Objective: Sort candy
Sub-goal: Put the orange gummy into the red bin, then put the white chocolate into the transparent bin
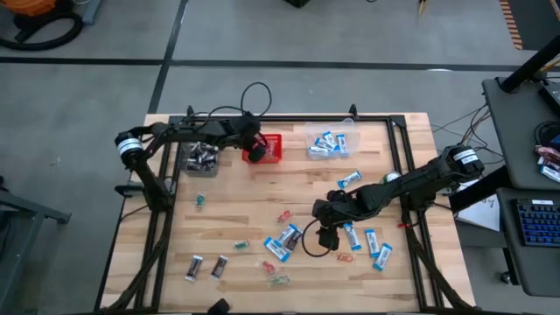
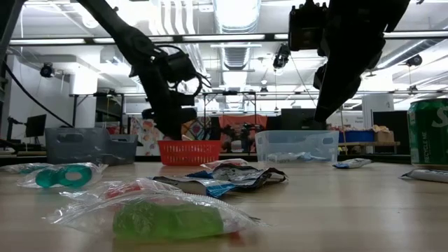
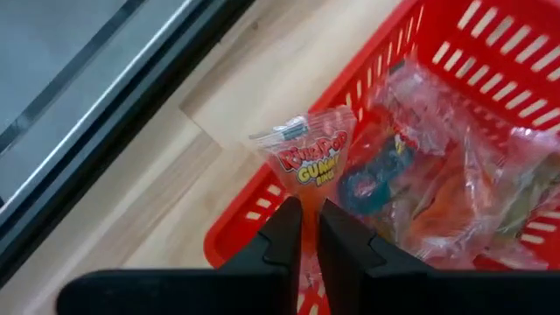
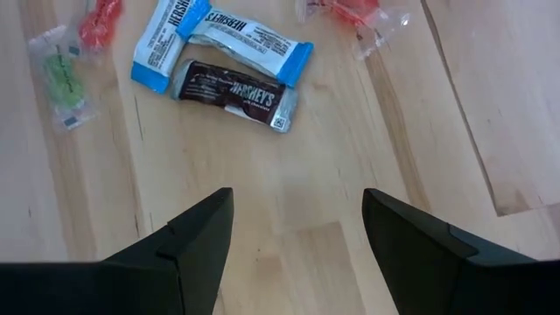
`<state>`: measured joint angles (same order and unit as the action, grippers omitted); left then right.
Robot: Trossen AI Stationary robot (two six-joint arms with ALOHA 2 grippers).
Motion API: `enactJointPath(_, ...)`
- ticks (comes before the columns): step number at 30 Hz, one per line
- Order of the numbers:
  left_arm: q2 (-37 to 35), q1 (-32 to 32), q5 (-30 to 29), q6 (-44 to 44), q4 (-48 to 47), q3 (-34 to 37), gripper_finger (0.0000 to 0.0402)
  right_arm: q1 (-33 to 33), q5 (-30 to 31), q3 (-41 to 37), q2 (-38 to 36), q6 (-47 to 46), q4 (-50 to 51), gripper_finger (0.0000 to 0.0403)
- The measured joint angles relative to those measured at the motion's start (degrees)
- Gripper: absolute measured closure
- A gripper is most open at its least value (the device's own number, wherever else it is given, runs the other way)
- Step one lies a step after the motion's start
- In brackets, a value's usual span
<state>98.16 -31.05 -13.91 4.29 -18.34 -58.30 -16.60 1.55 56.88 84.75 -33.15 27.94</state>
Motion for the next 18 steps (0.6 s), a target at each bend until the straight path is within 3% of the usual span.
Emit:
enactJointPath(10,-1.42,0.66,-0.07,-0.56,-4.33,-0.07,0.0311,0.11,-0.11,0.0,-0.02,-6.87,0.86,0.0158)
enactJointPath(18,-4.0,2.11,-0.09,-0.56,-5.3,-0.07,0.029,0.13,-0.05,0.0,-1.69,-15.6,10.64,0.0158)
